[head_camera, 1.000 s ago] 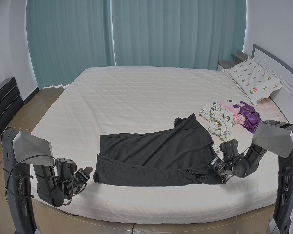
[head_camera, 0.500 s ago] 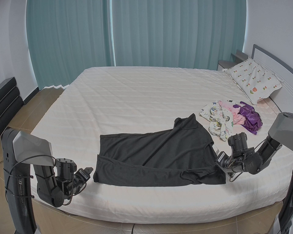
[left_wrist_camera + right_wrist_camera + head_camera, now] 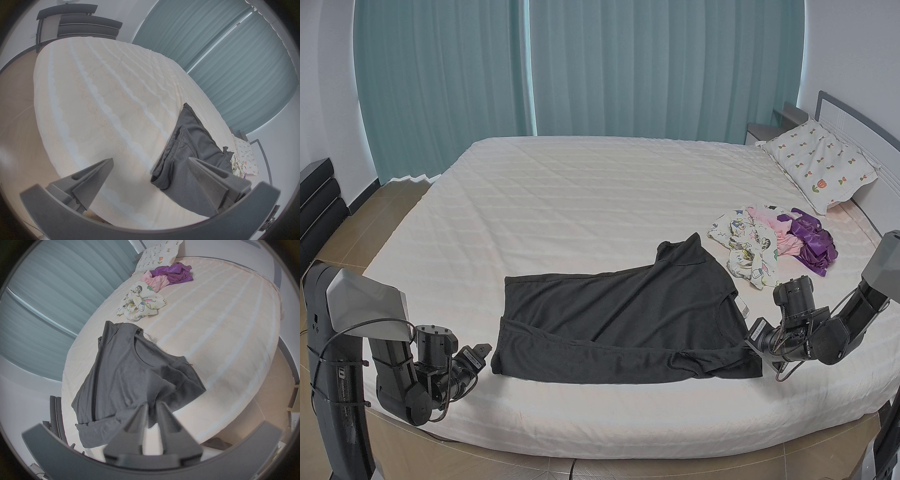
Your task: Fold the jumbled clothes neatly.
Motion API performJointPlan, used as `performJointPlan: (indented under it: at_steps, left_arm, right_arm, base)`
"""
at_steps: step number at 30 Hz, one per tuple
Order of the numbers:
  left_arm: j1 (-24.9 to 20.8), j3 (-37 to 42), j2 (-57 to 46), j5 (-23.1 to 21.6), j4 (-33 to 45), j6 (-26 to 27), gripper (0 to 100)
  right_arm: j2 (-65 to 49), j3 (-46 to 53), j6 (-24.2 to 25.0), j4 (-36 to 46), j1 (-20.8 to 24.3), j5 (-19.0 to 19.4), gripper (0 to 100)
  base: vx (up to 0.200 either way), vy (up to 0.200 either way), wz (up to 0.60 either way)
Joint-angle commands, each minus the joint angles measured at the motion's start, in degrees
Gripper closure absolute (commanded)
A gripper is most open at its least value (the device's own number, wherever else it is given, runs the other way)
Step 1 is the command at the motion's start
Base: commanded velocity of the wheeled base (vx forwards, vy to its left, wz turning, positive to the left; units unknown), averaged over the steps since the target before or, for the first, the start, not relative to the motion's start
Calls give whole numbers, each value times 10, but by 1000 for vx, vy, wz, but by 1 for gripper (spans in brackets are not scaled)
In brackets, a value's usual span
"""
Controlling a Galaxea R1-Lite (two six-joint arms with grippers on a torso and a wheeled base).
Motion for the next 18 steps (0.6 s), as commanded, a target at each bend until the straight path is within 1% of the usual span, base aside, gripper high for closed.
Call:
performJointPlan:
  at_steps: [1,4,8,12,16,18]
  left_arm:
    - [0,0,0,0,0,0,0]
    - [0,0,-1,0,0,0,0]
    - [0,0,-1,1,0,0,0]
    - [0,3,-3,0,-2,0,0]
    - [0,4,-5,-1,-26,-2,0]
    - [1,4,-12,-2,-32,0,0]
  right_arm:
    - [2,22,-3,-1,1,1,0]
    - [8,32,-4,-3,4,3,0]
    - [16,27,-4,-8,-3,2,0]
    - [34,18,-16,-12,-7,3,0]
    - [61,-8,-17,-14,-15,3,0]
    - [64,-20,-18,-28,-22,9,0]
  base:
    - [0,0,0]
    - [0,0,0]
    - [0,0,0]
    - [0,0,0]
    - [0,0,0]
    - [0,0,0]
